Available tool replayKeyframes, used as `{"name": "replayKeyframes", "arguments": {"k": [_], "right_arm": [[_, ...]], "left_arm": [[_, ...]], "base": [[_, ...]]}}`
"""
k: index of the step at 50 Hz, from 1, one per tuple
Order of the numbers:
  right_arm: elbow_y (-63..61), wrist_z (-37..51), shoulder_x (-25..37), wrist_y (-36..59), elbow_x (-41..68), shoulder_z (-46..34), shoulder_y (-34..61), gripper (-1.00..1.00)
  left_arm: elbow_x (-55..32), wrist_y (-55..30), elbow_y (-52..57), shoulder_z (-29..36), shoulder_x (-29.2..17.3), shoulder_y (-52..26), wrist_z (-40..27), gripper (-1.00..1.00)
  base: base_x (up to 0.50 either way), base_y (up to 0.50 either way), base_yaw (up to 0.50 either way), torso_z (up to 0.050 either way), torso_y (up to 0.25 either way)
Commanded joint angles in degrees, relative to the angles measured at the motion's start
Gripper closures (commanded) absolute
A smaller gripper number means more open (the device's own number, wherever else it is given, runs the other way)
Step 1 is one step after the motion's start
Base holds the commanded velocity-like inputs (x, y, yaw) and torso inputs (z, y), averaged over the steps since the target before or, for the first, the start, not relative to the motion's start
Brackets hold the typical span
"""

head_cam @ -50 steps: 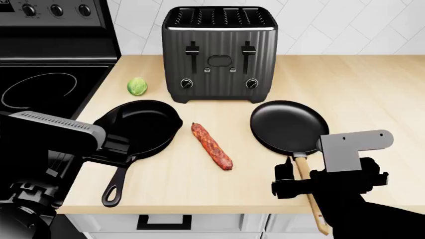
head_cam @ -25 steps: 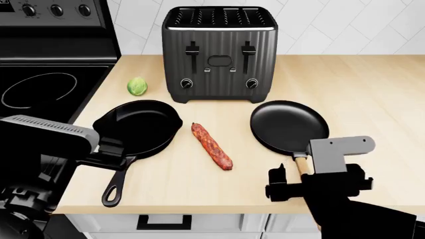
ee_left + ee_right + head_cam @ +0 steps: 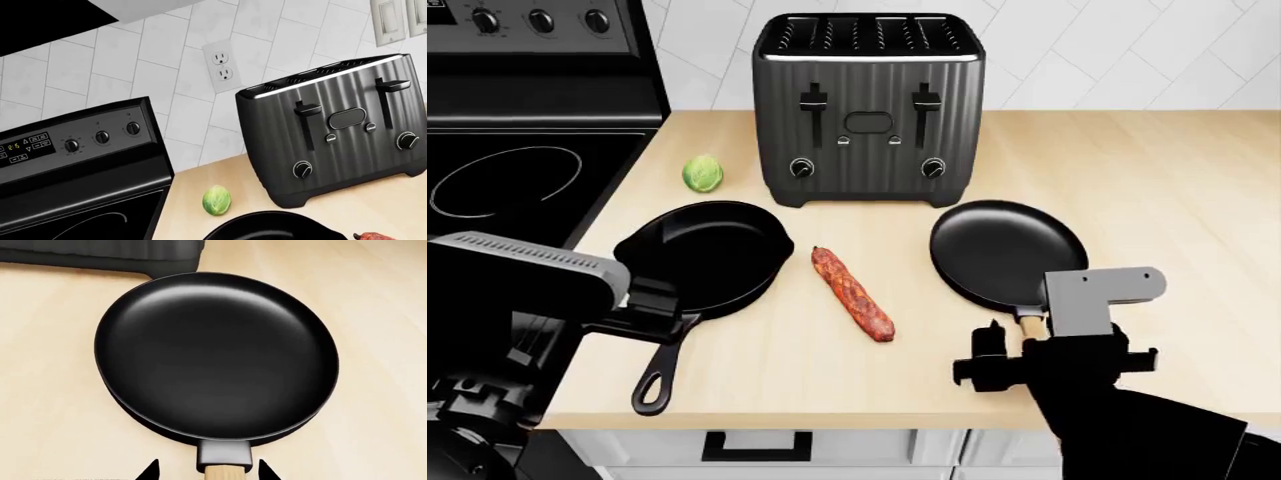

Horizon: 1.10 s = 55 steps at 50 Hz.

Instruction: Place both pans onto different burners. Then place the brussel sprout and the sausage on different pans.

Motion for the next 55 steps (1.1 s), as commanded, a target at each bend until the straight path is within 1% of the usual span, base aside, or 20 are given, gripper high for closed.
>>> {"name": "replayKeyframes", "arguments": {"k": [1, 13, 20, 27, 33, 38, 40, 43, 46, 52, 55], "right_arm": [[3.87, 0.72, 0.44, 0.25, -2.54, -1.29, -1.55, 1.0], [3.96, 1.0, 0.7, -0.79, -2.06, -0.3, -2.78, 1.0], [0.01, 2.85, 1.51, 0.61, 0.61, 1.77, -2.14, 1.0], [-6.32, 9.37, 2.47, 6.23, 8.44, 6.48, 0.66, 1.0], [-10.79, 18.98, 3.65, 11.22, 20.52, 11.81, 2.53, 1.0], [-12.56, 27.08, 5.89, 12.01, 30.17, 13.64, 3.91, 1.0], [-12.82, 29.81, 7.1, 11.58, 33.39, 13.88, 4.59, 1.0], [-13.12, 32.92, 8.9, 10.69, 37.01, 14.05, 5.16, 1.0], [-13.19, 34.22, 9.8, 10.02, 38.46, 13.93, 5.55, 1.0], [-13.21, 33.1, 9.76, 9.66, 37.29, 13.68, 5.22, 1.0], [-13.09, 31.77, 9.47, 9.6, 35.73, 13.62, 4.88, 1.0]], "left_arm": [[-0.61, -0.1, 0.02, -0.2, -0.09, -0.25, -0.41, -1.0], [-0.65, 0.51, -0.13, 0.03, -0.08, 0.34, -0.73, -1.0], [-0.27, 1.05, -0.4, 0.59, -0.23, 0.82, -0.81, -1.0], [-0.22, 1.18, -0.6, 0.91, -0.35, 0.82, -1.0, -1.0], [0.11, 1.64, -1.38, 1.16, -0.36, 1.01, -1.07, -1.0], [0.04, 1.3, -3.16, 1.8, 0.09, 0.64, -1.15, -1.0], [0.43, 0.95, -4.44, 3.2, 0.37, 0.35, -1.16, -1.0], [-0.81, -1.33, -6.34, 3.87, 1.41, -1.18, -1.6, -1.0], [-2.55, -4.27, -8.55, 4.51, 2.76, -2.82, -2.03, -1.0], [-8.97, -13.63, -11.02, 1.13, 6.54, -6.48, -5.57, -1.0], [-11.75, -19.99, -10.44, 0.16, 7.34, -9.96, -8.53, -1.0]], "base": [[0.0, 0.0, 0.0, 0.0, 0.0], [0.0, 0.0, 0.0, 0.0, 0.0], [0.0, 0.0, 0.0, 0.0, 0.0], [0.0, 0.0, 0.0, 0.0, 0.0], [0.0, 0.0, 0.0, 0.0, 0.0], [0.0, 0.0, 0.0, 0.0, 0.002], [0.0, 0.0, 0.0, 0.0, 0.0], [0.0, 0.0, 0.0, 0.0, 0.003], [0.0, 0.0, 0.0, 0.0, 0.0], [0.0, 0.0, 0.0, 0.0, 0.002], [0.0, 0.0, 0.0, 0.0, 0.004]]}}
